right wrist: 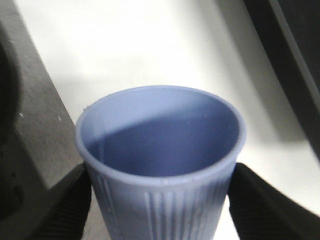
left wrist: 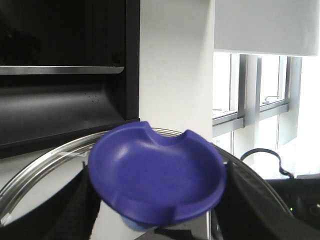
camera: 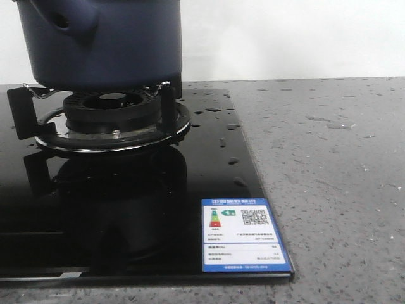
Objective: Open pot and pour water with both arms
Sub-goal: 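Lower the blue cup onto the counter and open the right gripper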
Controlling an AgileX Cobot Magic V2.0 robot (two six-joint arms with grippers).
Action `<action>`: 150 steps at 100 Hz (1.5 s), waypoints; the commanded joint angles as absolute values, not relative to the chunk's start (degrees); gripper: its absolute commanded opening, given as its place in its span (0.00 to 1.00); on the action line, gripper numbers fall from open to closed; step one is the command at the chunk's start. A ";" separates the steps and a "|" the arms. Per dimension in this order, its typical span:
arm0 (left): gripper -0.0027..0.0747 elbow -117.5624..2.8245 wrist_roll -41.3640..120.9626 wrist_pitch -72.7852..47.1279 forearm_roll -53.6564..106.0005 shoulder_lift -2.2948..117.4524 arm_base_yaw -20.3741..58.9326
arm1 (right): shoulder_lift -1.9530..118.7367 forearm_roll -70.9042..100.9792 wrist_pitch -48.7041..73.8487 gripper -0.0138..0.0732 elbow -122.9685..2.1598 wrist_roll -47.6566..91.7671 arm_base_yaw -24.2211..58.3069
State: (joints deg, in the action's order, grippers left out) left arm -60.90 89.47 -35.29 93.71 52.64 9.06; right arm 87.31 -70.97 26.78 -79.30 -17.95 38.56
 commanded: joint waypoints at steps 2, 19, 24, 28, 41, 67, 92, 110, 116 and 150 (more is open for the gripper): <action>0.36 -63.11 88.92 -35.84 97.50 51.67 9.26 | 82.61 -65.71 35.09 0.53 -81.32 -24.10 36.29; 0.36 -63.11 88.92 -35.84 97.50 51.67 9.26 | 77.05 -53.88 24.60 0.53 -72.06 -31.32 25.26; 0.36 -63.11 88.92 -35.84 97.50 51.67 9.26 | 75.07 -53.57 18.30 0.53 -67.47 -35.11 21.94; 0.36 -63.11 88.92 -35.84 97.50 51.67 9.26 | 73.88 -53.57 13.06 0.53 -63.23 -37.23 19.12; 0.36 -63.11 88.92 -35.94 97.50 51.67 9.26 | 70.74 -53.57 -8.49 0.53 -50.89 -40.43 11.53; 0.36 -62.99 88.92 -35.94 94.54 51.67 9.26 | 70.53 -53.17 -21.82 0.53 -38.99 -40.57 6.91; 0.36 -58.61 88.92 -35.94 94.68 51.67 9.26 | 70.53 -52.70 -22.35 0.55 -37.73 -40.88 6.91; 0.36 -55.46 88.92 -35.94 95.02 51.67 9.26 | 69.81 -51.41 -24.41 0.81 -37.73 -41.43 6.91; 0.36 -54.78 88.92 -35.94 95.02 51.67 9.26 | 68.95 -50.56 -24.41 0.90 -37.73 -41.46 6.91; 0.36 -53.30 88.92 -35.81 95.02 54.85 9.26 | 57.19 -50.26 -23.12 0.91 -37.73 -45.78 6.91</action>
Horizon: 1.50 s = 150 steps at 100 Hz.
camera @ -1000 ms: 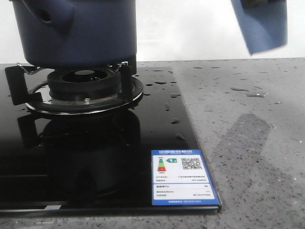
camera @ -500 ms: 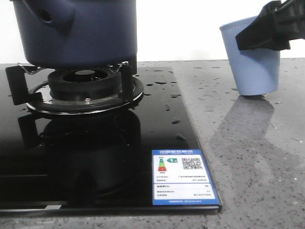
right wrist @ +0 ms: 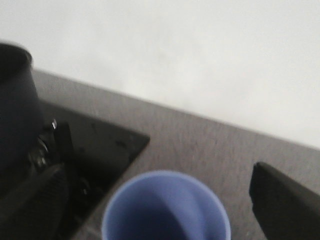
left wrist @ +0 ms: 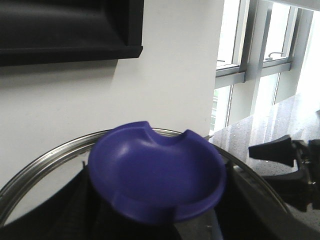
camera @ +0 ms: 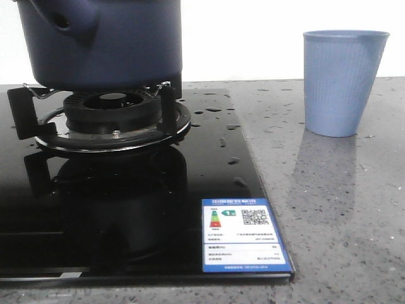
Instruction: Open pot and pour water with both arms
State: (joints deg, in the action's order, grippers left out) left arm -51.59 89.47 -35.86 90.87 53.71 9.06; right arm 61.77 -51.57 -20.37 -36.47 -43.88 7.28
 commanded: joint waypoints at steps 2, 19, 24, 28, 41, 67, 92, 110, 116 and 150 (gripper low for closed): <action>0.36 -53.30 88.92 -35.81 95.02 55.46 9.26 | 56.20 -50.26 -23.12 0.91 -37.73 -46.09 6.91; 0.36 -53.30 90.39 -35.57 96.51 60.95 9.26 | 48.03 -50.37 -21.60 0.64 -37.73 -49.08 7.02; 0.36 -53.30 91.04 -35.57 97.35 62.54 9.26 | 45.92 -50.37 -20.77 0.46 -37.73 -49.76 7.02; 0.36 -53.30 91.18 -35.57 98.03 63.87 9.26 | 44.41 -50.47 -19.77 0.29 -37.73 -50.18 7.02; 0.36 -53.88 92.55 -36.50 98.01 67.49 9.73 | 39.49 -50.48 -18.06 0.08 -37.73 -50.57 7.02; 0.36 -57.10 98.00 -36.10 97.59 73.29 13.76 | 35.50 -50.82 -14.44 0.08 -37.73 -50.57 7.02; 0.36 -58.10 97.96 -33.85 98.57 76.38 14.05 | 35.38 -50.82 -13.40 0.08 -37.73 -50.57 7.02; 0.36 -58.10 97.96 -29.86 100.13 76.38 14.05 | 35.38 -50.82 -13.25 0.08 -37.73 -50.57 7.02; 0.36 -58.10 97.96 -29.29 100.13 76.28 14.05 | 35.38 -50.82 -13.25 0.08 -37.73 -50.57 7.02; 0.38 -58.10 97.96 -33.16 98.24 76.28 14.05 | 35.38 -50.82 -12.48 0.08 -35.84 -50.57 7.02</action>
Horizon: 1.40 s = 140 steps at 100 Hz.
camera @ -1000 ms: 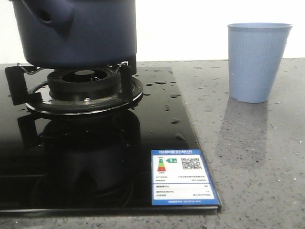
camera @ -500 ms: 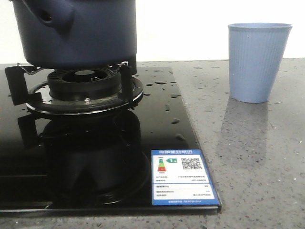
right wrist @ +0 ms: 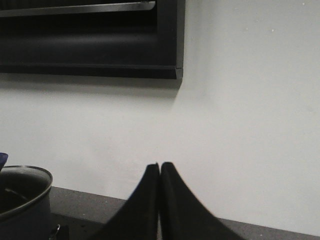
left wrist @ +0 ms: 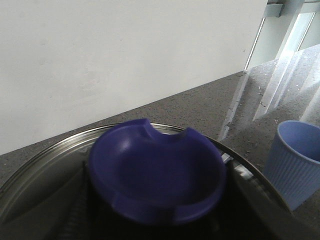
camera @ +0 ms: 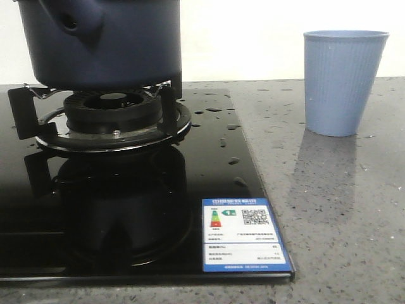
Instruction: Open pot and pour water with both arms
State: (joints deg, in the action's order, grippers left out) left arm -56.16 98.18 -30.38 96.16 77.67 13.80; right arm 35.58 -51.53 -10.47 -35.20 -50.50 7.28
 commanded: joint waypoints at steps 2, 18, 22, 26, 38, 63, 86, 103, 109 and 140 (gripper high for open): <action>0.39 -58.10 97.96 -33.29 98.26 76.28 14.05 | 35.38 -50.82 -12.48 0.08 -35.66 -50.57 7.02; 0.72 -58.10 97.86 -32.26 98.69 74.86 14.05 | 35.38 -50.82 -13.29 0.08 -34.13 -50.57 7.02; 0.78 -58.10 97.86 -31.99 98.69 73.86 14.05 | 35.38 -50.82 -13.28 0.08 -33.99 -50.57 7.02; 0.78 -58.10 97.86 -31.87 98.69 72.73 14.05 | 35.38 -50.82 -13.28 0.08 -33.90 -50.57 7.02; 0.64 -58.10 94.20 -29.01 97.55 67.00 14.05 | 34.50 -50.90 -14.49 0.08 -33.90 -50.57 7.02; 0.01 -48.61 87.11 -16.17 92.96 46.32 14.05 | 24.91 -53.03 -14.87 0.08 -30.01 -50.94 7.02; 0.01 -30.78 85.64 -12.33 93.31 23.76 14.05 | 13.61 -53.06 -15.65 0.08 -19.32 -50.94 7.02; 0.01 -20.70 83.73 -9.93 93.41 12.52 14.05 | 8.97 -53.06 -17.13 0.08 -13.60 -50.98 7.02; 0.01 -18.77 83.63 -9.55 93.41 9.77 14.05 | 8.53 -53.06 -17.35 0.08 -12.56 -50.98 7.02; 0.01 -15.75 83.39 -10.05 96.10 6.66 14.05 | 8.38 -53.06 -20.35 0.08 -12.45 -50.98 7.02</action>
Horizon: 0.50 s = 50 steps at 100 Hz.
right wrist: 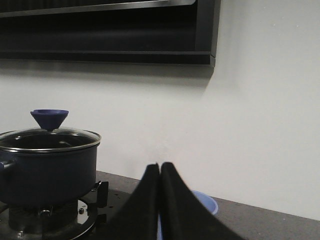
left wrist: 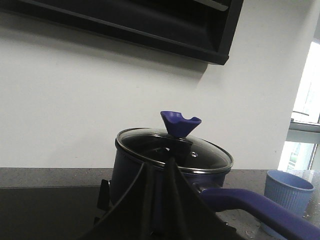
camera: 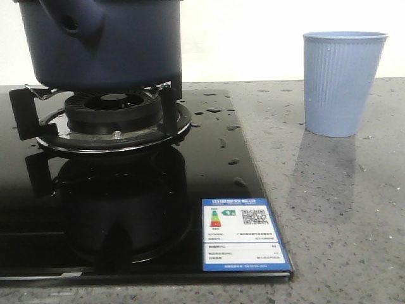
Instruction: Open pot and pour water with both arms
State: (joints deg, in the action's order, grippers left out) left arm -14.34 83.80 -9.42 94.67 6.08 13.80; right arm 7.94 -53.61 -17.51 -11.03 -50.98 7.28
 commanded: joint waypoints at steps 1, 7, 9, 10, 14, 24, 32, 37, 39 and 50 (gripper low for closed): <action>0.01 -15.75 83.39 -10.05 96.10 6.66 14.05 | 8.38 -53.06 -20.35 0.08 -12.45 -50.98 7.02; 0.01 -15.75 83.39 -10.05 96.10 6.66 14.05 | 8.38 -53.06 -20.35 0.08 -12.45 -50.98 7.02; 0.01 -15.75 83.39 -10.05 96.10 6.66 14.05 | 8.38 -53.06 -20.35 0.08 -12.45 -50.98 7.02; 0.01 -15.75 83.39 -10.05 96.10 6.66 14.05 | 8.38 -53.06 -20.35 0.08 -12.45 -50.98 7.02; 0.01 -15.75 83.39 -10.05 96.10 6.66 14.05 | 8.38 -53.06 -20.35 0.08 -12.45 -50.98 7.02; 0.01 -15.75 83.39 -10.05 96.10 6.66 14.05 | 8.38 -53.06 -20.35 0.08 -12.45 -50.98 7.02; 0.01 -15.75 83.39 -10.05 96.10 6.66 14.05 | 8.38 -53.06 -20.35 0.08 -12.45 -50.98 7.02; 0.01 -15.75 83.39 -10.05 96.10 6.66 14.05 | 8.38 -53.06 -20.35 0.08 -12.45 -50.98 7.02; 0.01 -15.75 83.39 -10.05 96.10 6.66 14.05 | 8.38 -53.06 -20.35 0.08 -12.45 -50.98 7.02; 0.01 -15.67 83.39 -9.27 94.58 6.66 14.05 | 8.38 -53.06 -20.35 0.08 -12.45 -50.98 7.02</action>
